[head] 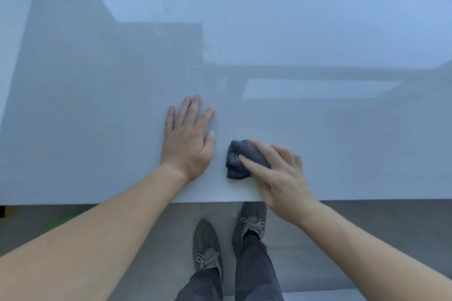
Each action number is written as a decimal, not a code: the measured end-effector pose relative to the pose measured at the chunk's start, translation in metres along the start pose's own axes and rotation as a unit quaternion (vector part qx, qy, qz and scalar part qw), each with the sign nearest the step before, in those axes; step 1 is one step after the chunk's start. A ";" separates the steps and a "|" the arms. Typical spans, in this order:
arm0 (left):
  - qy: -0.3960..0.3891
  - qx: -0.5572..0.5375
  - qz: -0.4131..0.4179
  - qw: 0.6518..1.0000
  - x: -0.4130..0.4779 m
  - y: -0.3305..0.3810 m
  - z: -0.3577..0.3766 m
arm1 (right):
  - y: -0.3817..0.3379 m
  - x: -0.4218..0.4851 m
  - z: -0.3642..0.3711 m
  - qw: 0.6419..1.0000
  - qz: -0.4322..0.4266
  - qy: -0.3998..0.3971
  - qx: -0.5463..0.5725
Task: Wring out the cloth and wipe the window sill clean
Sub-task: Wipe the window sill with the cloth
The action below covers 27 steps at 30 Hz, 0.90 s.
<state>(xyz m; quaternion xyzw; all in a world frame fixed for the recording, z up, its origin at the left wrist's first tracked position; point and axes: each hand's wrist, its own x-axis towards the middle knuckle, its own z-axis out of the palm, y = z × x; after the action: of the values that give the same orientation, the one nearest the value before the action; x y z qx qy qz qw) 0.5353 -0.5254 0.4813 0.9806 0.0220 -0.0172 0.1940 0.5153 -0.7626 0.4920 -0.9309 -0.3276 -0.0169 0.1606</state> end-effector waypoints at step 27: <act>0.010 -0.066 0.024 0.998 0.052 0.081 0.019 | 0.072 -0.044 -0.020 0.991 0.113 0.054 -0.035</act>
<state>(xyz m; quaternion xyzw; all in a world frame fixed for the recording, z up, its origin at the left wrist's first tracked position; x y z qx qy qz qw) 0.5909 -0.6061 0.4922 0.9661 0.0012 -0.0009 0.2580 0.5262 -0.8484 0.4843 -0.9648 -0.2099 -0.0603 0.1467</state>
